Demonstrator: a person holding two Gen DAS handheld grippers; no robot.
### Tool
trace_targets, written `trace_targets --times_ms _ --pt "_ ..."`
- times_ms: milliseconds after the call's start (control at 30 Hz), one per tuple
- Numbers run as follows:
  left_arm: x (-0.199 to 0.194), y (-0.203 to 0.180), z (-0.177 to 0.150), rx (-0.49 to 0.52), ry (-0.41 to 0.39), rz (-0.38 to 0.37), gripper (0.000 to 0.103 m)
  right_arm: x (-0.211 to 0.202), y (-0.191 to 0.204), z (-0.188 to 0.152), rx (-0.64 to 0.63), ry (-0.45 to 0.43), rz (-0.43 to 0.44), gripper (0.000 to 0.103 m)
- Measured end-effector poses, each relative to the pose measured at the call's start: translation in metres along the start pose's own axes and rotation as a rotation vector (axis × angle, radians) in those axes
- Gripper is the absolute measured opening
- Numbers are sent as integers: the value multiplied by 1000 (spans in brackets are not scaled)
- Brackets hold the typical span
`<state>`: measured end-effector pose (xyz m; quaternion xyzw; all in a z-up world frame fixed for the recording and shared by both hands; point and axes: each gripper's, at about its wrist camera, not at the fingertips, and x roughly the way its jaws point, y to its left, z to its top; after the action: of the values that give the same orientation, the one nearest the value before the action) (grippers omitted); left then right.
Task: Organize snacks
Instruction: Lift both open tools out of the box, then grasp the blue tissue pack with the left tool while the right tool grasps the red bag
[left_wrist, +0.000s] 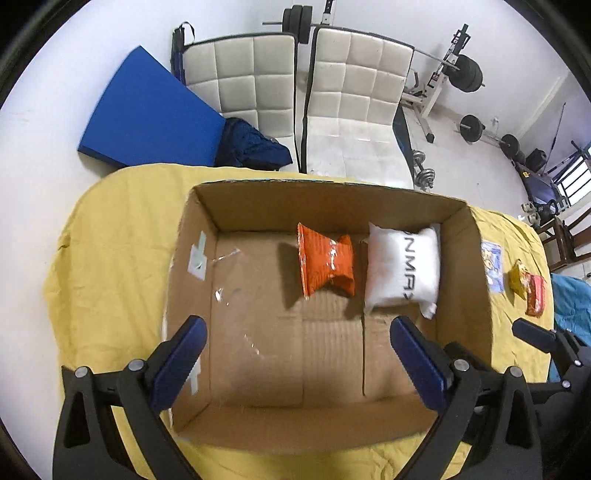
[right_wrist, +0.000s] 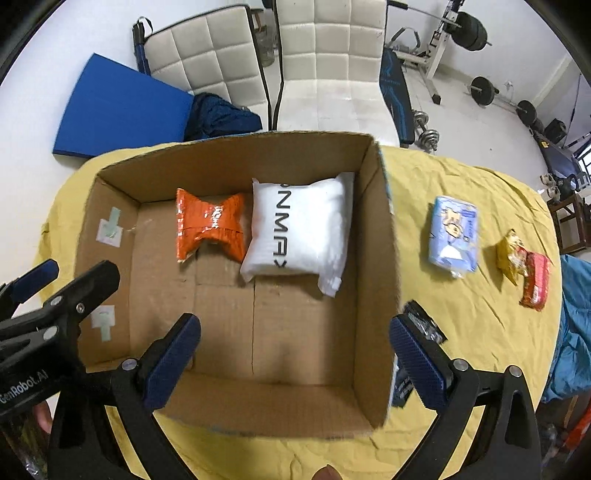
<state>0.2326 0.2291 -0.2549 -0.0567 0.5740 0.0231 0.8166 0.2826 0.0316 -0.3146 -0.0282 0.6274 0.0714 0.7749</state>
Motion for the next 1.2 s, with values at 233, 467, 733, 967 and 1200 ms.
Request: trace_targets --times_ms 233,467,733,967,1200 --pt "-40 -8 -21 5 -46 5 102 -43 -4 -25 -4 -50 28 103" --pt "-66 -25 -32 -3 -64 0 102 -69 -18 -41 13 -80 90 103" --pt "-79 -99 -27 33 -67 -76 102 -76 -96 -46 108 -74 188 103" --pt "-36 -216 -3 157 18 -118 102 -73 -235 -45 237 -74 96 103" --pt "58 -299 33 189 182 -131 102 -32 -380 -32 356 -29 -31 103"
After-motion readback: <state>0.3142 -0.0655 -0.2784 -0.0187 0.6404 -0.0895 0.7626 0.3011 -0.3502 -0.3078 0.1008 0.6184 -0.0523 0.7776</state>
